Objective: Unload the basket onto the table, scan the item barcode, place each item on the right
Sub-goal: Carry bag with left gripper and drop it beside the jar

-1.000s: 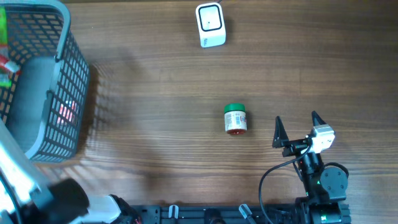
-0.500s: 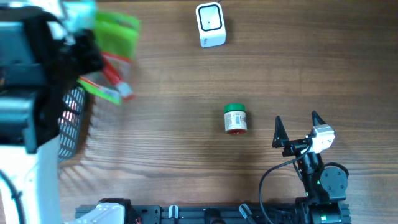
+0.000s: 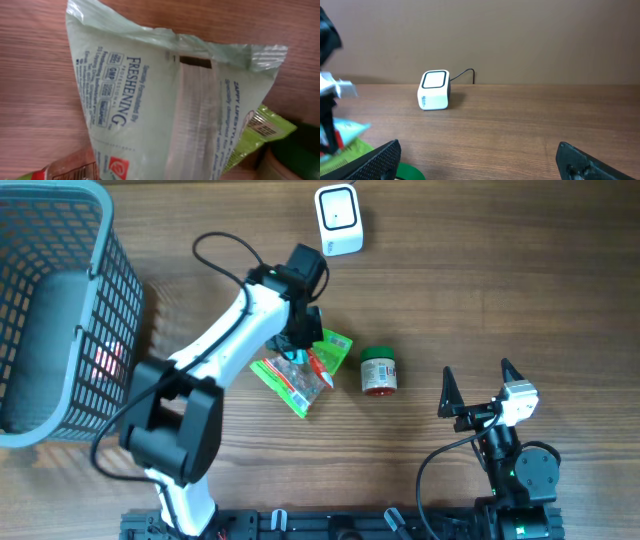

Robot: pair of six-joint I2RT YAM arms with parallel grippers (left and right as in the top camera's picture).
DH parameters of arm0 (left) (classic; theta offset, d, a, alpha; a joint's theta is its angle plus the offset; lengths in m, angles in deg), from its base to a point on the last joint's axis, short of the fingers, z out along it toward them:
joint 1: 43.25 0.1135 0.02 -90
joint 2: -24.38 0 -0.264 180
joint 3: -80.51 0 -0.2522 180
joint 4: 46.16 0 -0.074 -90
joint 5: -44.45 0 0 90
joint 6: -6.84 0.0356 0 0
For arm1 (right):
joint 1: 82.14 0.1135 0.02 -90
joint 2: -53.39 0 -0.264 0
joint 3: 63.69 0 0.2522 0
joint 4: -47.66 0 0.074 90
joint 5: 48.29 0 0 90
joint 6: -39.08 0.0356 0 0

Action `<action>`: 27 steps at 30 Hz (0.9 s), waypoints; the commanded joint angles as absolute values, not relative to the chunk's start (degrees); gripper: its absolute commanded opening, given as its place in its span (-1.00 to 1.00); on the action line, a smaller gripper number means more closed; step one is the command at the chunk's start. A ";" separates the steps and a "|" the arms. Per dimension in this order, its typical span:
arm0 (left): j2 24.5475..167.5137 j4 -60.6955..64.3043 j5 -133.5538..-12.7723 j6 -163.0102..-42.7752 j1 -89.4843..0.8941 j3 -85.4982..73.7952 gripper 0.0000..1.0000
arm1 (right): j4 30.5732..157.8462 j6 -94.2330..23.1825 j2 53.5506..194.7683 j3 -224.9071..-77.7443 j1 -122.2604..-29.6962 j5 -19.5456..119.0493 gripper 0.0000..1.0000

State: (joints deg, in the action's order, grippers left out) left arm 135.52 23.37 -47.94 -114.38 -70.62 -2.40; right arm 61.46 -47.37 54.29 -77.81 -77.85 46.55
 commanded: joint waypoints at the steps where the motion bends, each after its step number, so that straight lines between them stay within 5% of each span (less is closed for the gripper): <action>1: 137.33 20.81 -49.60 -117.11 -71.54 -2.27 -0.91 | 61.28 -47.90 54.18 -77.74 -78.09 45.98 1.00; 2: 137.44 20.50 -49.60 -117.07 -71.52 -2.27 -0.74 | 61.28 -47.90 54.18 -77.74 -78.09 45.98 0.99; 4: 137.44 20.26 -49.60 -116.56 -71.52 -2.25 0.31 | 61.28 -47.92 54.18 -77.74 -78.09 45.98 1.00; 6: 137.44 20.28 -49.58 -116.39 -71.52 -2.25 0.50 | 61.28 -47.90 54.18 -77.74 -78.09 45.98 1.00; 14: 137.18 19.65 -49.56 -105.61 -71.47 -2.05 0.49 | 61.28 -47.90 54.18 -77.74 -78.09 45.98 0.99; 20: 132.89 23.56 -44.20 -102.79 -69.86 5.47 0.69 | 61.28 -47.90 54.18 -77.74 -78.09 45.98 0.99; 27: 121.79 36.26 -31.72 -98.29 -54.78 28.73 0.81 | 61.28 -47.90 54.18 -77.74 -78.09 45.98 0.99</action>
